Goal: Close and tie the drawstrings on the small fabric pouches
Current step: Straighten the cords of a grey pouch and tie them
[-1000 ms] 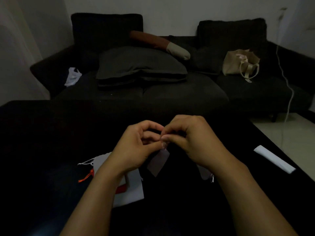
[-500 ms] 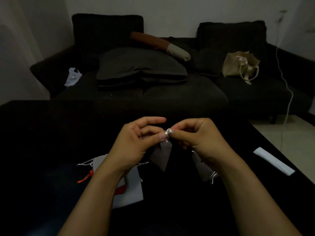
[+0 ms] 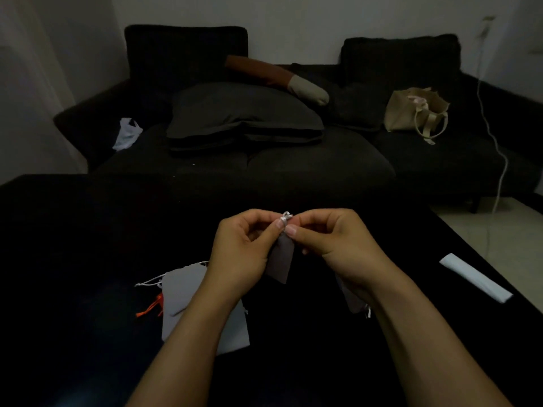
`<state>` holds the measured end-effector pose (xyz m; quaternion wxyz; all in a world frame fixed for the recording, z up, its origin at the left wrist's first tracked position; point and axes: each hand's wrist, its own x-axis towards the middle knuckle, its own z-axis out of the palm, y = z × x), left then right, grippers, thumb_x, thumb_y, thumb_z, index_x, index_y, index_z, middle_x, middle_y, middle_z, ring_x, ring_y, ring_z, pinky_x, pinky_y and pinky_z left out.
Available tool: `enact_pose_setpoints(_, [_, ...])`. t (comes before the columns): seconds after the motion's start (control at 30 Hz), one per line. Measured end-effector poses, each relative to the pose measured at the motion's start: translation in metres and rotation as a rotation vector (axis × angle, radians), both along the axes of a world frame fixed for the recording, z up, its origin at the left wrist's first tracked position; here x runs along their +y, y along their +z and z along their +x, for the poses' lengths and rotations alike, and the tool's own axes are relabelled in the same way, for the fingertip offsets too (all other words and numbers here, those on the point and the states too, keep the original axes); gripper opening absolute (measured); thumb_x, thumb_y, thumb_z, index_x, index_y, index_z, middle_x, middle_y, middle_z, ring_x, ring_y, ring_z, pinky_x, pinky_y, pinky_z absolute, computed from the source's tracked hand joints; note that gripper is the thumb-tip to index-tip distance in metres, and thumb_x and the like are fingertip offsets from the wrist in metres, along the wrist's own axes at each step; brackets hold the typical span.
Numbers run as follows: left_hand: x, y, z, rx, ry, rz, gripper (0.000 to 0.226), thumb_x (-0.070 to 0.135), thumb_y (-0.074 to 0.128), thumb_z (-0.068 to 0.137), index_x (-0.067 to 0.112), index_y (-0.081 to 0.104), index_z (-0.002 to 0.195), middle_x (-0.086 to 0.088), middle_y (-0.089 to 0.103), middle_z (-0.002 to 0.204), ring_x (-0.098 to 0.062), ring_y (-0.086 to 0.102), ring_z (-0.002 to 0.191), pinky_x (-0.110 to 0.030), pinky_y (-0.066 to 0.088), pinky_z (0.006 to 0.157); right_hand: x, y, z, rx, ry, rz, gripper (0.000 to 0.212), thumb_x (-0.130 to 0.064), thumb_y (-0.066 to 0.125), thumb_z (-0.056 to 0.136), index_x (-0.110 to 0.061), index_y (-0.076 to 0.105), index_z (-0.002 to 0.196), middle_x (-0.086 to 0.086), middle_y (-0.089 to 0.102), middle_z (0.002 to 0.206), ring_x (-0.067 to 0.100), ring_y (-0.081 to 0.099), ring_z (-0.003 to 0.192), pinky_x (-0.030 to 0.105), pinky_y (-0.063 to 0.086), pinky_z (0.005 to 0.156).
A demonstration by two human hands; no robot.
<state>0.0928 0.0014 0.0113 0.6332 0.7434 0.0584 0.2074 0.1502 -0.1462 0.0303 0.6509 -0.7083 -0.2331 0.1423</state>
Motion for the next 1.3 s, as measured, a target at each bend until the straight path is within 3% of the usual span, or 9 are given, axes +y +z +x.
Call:
enact_pose_setpoints(0.1, [-0.001, 0.001, 0.0, -0.033, 0.042, 0.023, 0.01, 0.013, 0.07, 0.088, 0.019, 0.075, 0.095, 0.007, 0.076, 0.087, -0.005, 0.072, 0.085, -0.016, 0.054, 0.068, 0.003, -0.002, -0.002, 0.051, -0.049, 0.043, 0.014, -0.009, 0.074, 0.081, -0.004, 0.075, 0.094, 0.019, 0.075, 0.093, 0.032, 0.071, 0.092, 0.039, 0.058, 0.082])
enact_pose_setpoints(0.17, [0.0, 0.002, 0.0, -0.004, 0.005, -0.073, 0.011, 0.012, 0.071, 0.086, 0.018, 0.077, 0.092, 0.003, 0.078, 0.088, -0.01, 0.073, 0.087, -0.019, 0.054, 0.071, 0.002, -0.002, -0.001, 0.077, -0.033, 0.049, 0.014, -0.009, 0.072, 0.083, -0.002, 0.075, 0.096, 0.022, 0.074, 0.095, 0.039, 0.068, 0.098, 0.049, 0.054, 0.088])
enact_pose_setpoints(0.27, [0.004, 0.006, -0.002, 0.082, -0.115, -0.313, 0.013, 0.01, 0.07, 0.084, 0.017, 0.079, 0.09, -0.006, 0.078, 0.094, -0.017, 0.074, 0.093, -0.026, 0.055, 0.075, -0.002, -0.003, 0.004, 0.116, 0.069, 0.05, 0.013, -0.01, 0.068, 0.088, -0.004, 0.074, 0.098, 0.014, 0.075, 0.094, 0.026, 0.071, 0.09, 0.033, 0.058, 0.073])
enact_pose_setpoints(0.43, [0.006, 0.007, -0.002, 0.055, -0.114, -0.331, 0.019, 0.013, 0.073, 0.077, 0.018, 0.075, 0.095, -0.01, 0.077, 0.093, -0.021, 0.074, 0.091, -0.028, 0.055, 0.074, -0.001, -0.006, 0.007, 0.181, 0.17, 0.128, 0.016, -0.01, 0.06, 0.093, 0.0, 0.069, 0.102, 0.004, 0.069, 0.081, 0.005, 0.063, 0.067, 0.014, 0.046, 0.056])
enact_pose_setpoints(0.53, [0.007, 0.008, -0.004, -0.028, -0.081, -0.188, 0.015, 0.01, 0.074, 0.08, 0.017, 0.073, 0.093, -0.008, 0.076, 0.089, -0.017, 0.074, 0.084, -0.022, 0.055, 0.069, -0.002, -0.005, 0.007, 0.186, 0.195, 0.128, 0.019, -0.012, 0.058, 0.095, 0.001, 0.068, 0.105, 0.003, 0.067, 0.082, 0.006, 0.06, 0.069, 0.016, 0.044, 0.058])
enact_pose_setpoints(0.7, [0.009, 0.01, -0.008, -0.154, -0.038, 0.205, 0.017, 0.002, 0.071, 0.083, 0.015, 0.075, 0.094, 0.004, 0.076, 0.088, -0.007, 0.072, 0.087, -0.019, 0.056, 0.076, -0.001, -0.006, 0.006, 0.184, 0.175, 0.071, 0.024, -0.013, 0.054, 0.097, 0.004, 0.067, 0.107, 0.007, 0.064, 0.086, 0.012, 0.054, 0.073, 0.019, 0.04, 0.06])
enact_pose_setpoints(0.9, [0.009, 0.006, -0.007, -0.223, -0.002, 0.381, 0.02, 0.004, 0.074, 0.082, 0.02, 0.077, 0.093, 0.011, 0.076, 0.087, -0.001, 0.072, 0.085, -0.02, 0.056, 0.079, 0.003, -0.006, 0.006, 0.328, 0.152, 0.039, 0.027, -0.038, 0.062, 0.091, -0.014, 0.07, 0.085, 0.001, 0.059, 0.072, 0.007, 0.049, 0.061, 0.02, 0.035, 0.053])
enact_pose_setpoints(1.13, [0.01, 0.003, -0.005, -0.244, -0.058, 0.563, 0.025, 0.009, 0.077, 0.08, 0.027, 0.077, 0.097, 0.015, 0.075, 0.091, 0.004, 0.07, 0.088, -0.021, 0.056, 0.08, 0.003, -0.009, 0.007, 0.562, 0.088, 0.138, 0.019, -0.018, 0.059, 0.094, -0.003, 0.061, 0.082, 0.005, 0.05, 0.065, 0.009, 0.04, 0.055, 0.017, 0.026, 0.043])
enact_pose_setpoints(1.3, [0.013, 0.007, -0.005, -0.307, -0.085, 0.781, 0.018, 0.012, 0.081, 0.077, 0.02, 0.08, 0.093, 0.011, 0.075, 0.089, 0.004, 0.068, 0.083, -0.016, 0.055, 0.077, 0.005, -0.01, 0.007, 0.606, 0.009, 0.023, 0.019, -0.017, 0.065, 0.09, -0.006, 0.064, 0.075, 0.004, 0.049, 0.062, 0.007, 0.039, 0.051, 0.014, 0.027, 0.038])
